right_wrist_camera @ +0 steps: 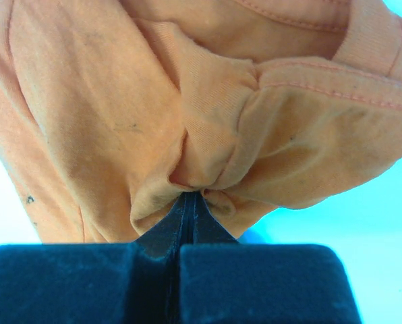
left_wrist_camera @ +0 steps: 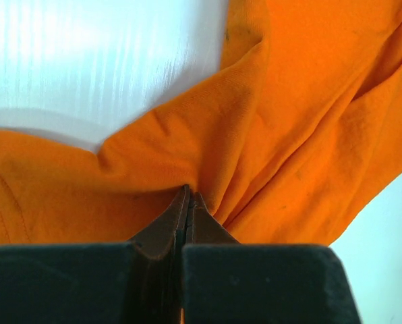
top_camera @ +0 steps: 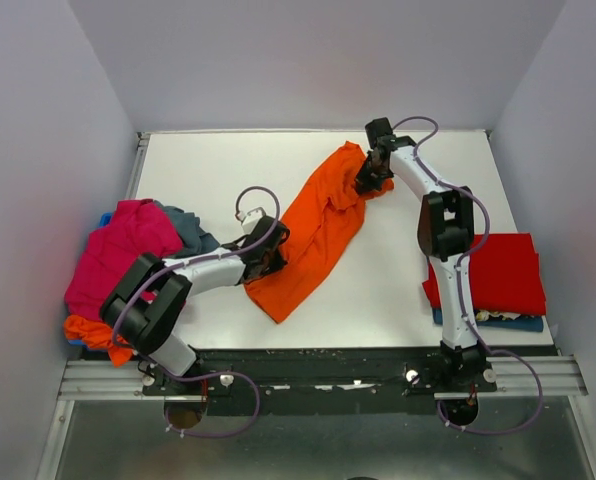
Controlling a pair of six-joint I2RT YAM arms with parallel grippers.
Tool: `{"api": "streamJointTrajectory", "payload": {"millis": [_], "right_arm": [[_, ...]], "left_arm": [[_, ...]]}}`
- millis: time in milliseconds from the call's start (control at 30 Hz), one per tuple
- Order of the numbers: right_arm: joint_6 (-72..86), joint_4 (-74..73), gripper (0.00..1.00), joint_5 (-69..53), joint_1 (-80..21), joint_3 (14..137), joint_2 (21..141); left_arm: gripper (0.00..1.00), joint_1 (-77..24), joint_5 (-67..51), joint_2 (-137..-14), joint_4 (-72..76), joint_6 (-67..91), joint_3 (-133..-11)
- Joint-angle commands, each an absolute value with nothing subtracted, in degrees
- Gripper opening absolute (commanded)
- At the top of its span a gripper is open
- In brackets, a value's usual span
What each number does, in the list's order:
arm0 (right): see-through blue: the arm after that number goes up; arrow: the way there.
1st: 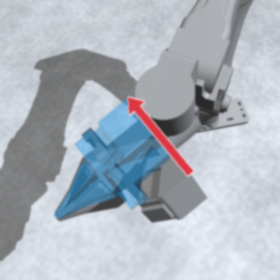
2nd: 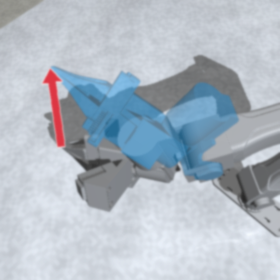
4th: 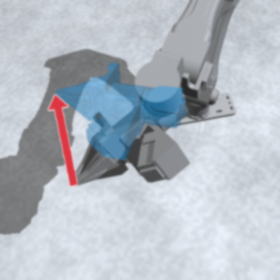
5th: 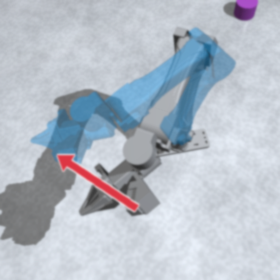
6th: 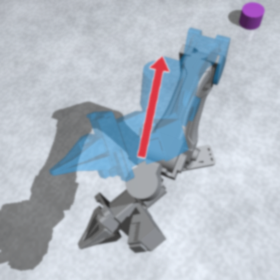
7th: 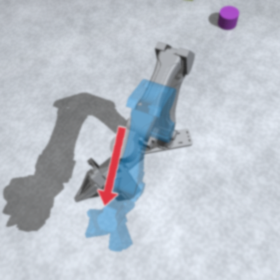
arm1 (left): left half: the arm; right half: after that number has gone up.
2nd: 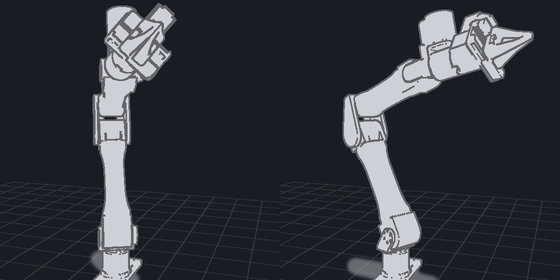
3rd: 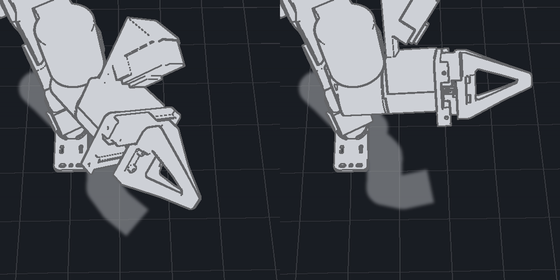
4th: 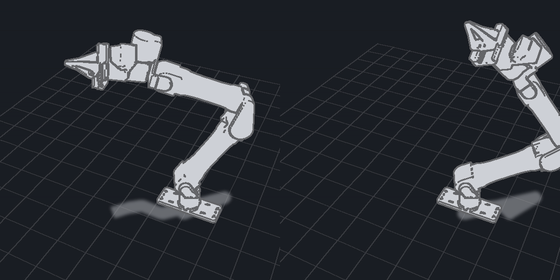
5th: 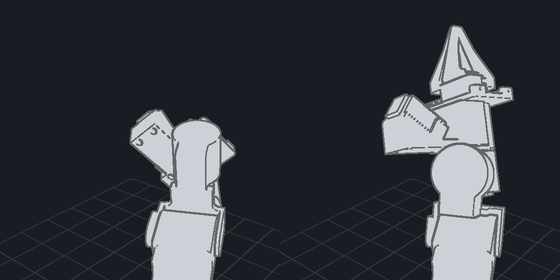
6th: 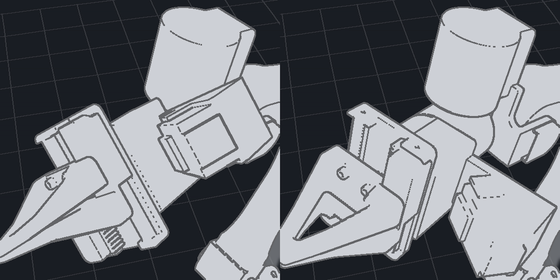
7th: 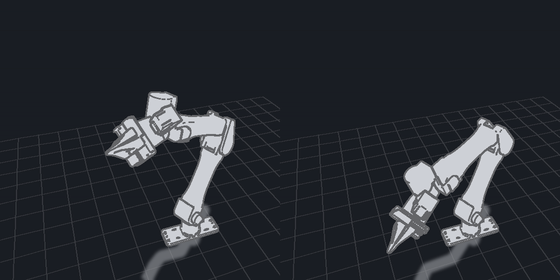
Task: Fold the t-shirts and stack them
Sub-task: Rotate the tshirt 90 degrees
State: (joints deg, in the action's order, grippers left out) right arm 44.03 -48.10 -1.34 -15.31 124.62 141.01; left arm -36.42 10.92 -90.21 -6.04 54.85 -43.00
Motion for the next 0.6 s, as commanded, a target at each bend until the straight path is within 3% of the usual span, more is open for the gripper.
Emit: {"api": "streamJointTrajectory", "payload": {"millis": [0,567], "right_arm": [[42.98,-49.05,0.01,-0.62,-15.03,125.69,142.3],[41.22,-48.43,0.01,-2.11,-13.01,129.1,143.96]], "left_arm": [[0.0,-38.58,8.79,-90.44,-14.68,56.95,-39.2],[0.0,-44.64,10.28,-86.49,-14.33,62.84,-36.39]]}}
